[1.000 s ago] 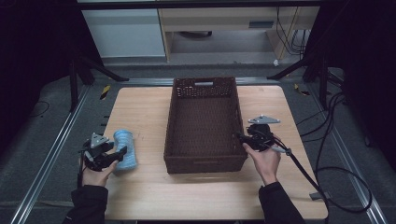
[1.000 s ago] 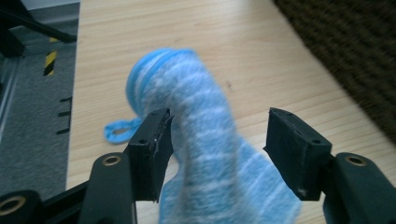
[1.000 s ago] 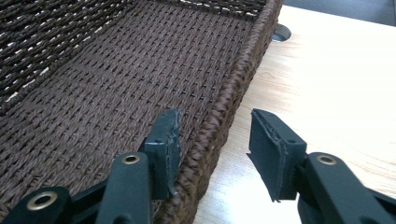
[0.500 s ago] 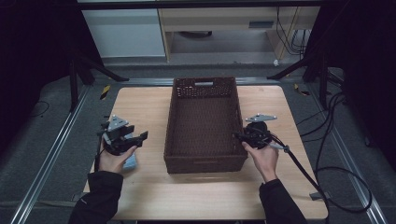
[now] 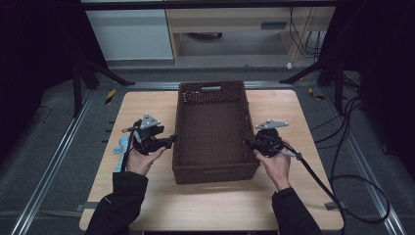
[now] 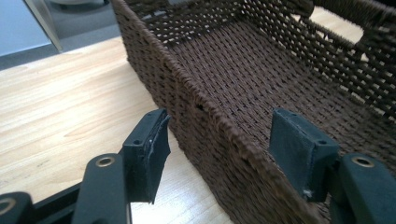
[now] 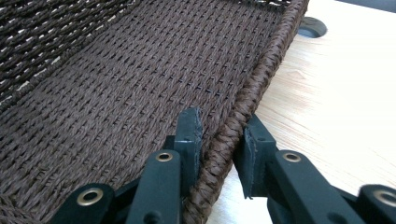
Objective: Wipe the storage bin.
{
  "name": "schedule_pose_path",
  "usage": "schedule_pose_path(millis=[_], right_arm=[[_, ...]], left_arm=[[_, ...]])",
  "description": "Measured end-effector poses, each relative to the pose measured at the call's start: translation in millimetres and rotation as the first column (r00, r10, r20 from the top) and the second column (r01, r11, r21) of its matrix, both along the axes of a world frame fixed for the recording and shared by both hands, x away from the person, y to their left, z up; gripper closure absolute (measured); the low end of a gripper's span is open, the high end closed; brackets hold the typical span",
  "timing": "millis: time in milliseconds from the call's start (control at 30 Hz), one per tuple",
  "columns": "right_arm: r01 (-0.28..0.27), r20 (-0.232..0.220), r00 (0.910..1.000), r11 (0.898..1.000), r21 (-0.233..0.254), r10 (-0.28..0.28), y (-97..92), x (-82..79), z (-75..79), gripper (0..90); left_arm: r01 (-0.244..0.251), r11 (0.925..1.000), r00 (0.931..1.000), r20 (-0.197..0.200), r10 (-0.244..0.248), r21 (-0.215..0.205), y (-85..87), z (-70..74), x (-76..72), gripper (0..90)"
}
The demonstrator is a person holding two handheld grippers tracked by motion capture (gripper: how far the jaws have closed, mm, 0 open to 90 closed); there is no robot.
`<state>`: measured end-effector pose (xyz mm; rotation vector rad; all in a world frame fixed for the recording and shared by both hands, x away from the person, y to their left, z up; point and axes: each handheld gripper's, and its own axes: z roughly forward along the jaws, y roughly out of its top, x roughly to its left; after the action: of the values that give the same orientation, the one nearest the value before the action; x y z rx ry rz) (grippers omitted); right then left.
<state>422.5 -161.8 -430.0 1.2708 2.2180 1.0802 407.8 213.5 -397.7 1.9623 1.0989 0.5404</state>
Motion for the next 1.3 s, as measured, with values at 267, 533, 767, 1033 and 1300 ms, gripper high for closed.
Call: schedule_pose_path(millis=[267, 533, 767, 1033, 1300], right_arm=[[-0.05, -0.009, 0.9987, 0.999, 0.016, 0.05, 6.8, -2.6, 0.3, 73.4], [-0.027, 0.019, 0.9995, 0.999, 0.022, 0.026, 2.0, -4.7, 5.4, 58.9], [-0.01, 0.038, 0.9992, 1.0, 0.018, 0.01, -11.8, -19.3, 19.9, 56.2], [-0.042, 0.003, 0.9991, 0.999, 0.03, 0.042, -11.9, -35.0, 23.9, 78.7], [-0.017, 0.024, 0.9996, 1.0, 0.007, 0.016, -10.1, -28.7, 23.5, 80.8]], left_arm=[[0.024, 0.9993, 0.9983, -0.053, -0.023, 0.027, -5.8, -16.0, 1.4, 43.4], [0.017, 0.9982, 0.9965, -0.082, -0.012, 0.058, -10.3, -23.1, -2.2, 49.8], [0.013, 0.9976, 0.9966, -0.082, -0.008, 0.068, -13.9, -22.5, -16.9, 48.9], [0.005, 0.9974, 0.9971, -0.076, 0.001, 0.072, -15.1, -19.5, -17.9, 43.9], [-0.018, 0.9998, 0.9986, -0.049, 0.017, -0.006, -1.9, -5.5, 2.0, 44.0]])
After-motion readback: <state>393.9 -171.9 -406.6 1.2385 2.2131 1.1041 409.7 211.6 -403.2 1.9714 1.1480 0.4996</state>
